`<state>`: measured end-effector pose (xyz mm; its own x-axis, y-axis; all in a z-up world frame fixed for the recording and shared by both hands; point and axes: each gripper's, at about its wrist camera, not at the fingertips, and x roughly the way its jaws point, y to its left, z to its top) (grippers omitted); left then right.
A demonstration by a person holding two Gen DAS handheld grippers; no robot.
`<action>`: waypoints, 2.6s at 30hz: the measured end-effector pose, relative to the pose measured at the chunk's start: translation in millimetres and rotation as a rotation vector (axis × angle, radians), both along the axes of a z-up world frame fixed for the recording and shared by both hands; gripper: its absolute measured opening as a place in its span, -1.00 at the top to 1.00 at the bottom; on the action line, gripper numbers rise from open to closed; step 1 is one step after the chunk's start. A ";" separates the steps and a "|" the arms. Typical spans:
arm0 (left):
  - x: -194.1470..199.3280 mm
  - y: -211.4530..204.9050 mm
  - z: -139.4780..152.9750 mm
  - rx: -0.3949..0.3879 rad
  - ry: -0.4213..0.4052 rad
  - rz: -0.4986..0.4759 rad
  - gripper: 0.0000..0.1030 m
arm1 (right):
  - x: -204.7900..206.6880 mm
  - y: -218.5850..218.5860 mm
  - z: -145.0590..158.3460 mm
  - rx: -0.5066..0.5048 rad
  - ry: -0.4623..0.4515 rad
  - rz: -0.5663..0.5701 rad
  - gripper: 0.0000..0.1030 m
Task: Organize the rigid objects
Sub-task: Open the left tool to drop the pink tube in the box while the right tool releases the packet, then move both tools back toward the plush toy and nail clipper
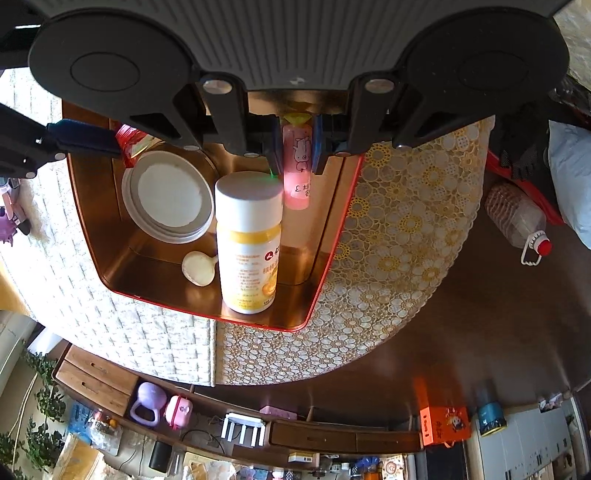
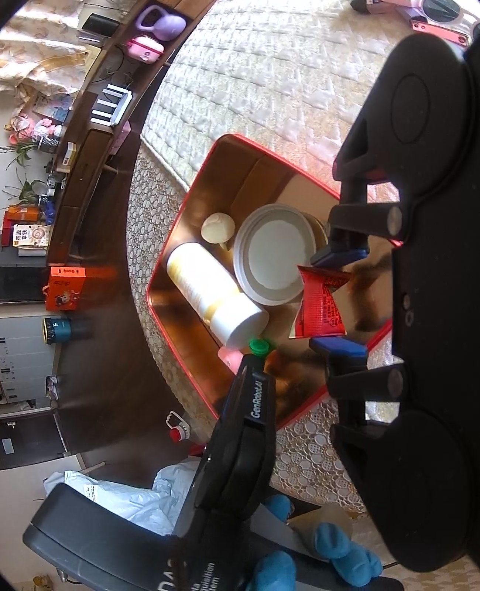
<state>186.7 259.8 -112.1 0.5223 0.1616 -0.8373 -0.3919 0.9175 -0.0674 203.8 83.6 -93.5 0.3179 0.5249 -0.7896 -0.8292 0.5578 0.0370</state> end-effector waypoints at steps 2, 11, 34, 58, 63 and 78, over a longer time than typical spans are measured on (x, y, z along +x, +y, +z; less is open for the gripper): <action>0.0 0.5 0.2 -0.008 0.000 -0.001 0.69 | 1.3 -0.8 -0.3 0.001 0.005 -0.005 0.21; 0.2 1.4 2.4 -0.037 0.014 0.001 0.69 | -0.4 -5.6 2.3 0.006 -0.008 -0.015 0.11; -26.4 -31.7 36.5 -0.001 -0.067 -0.066 0.48 | -21.8 -62.1 39.5 0.150 -0.004 -0.041 -0.46; -45.2 -133.7 67.4 -0.016 -0.214 -0.214 -0.47 | -34.6 -225.4 54.0 0.288 -0.007 -0.293 -0.85; -37.3 -160.3 61.8 -0.033 -0.205 -0.253 -0.47 | -26.6 -263.5 50.5 0.299 -0.012 -0.366 -0.93; -1.8 -240.0 45.5 -0.018 -0.217 -0.350 -0.61 | 37.3 -338.2 40.1 0.313 -0.059 -0.540 -0.99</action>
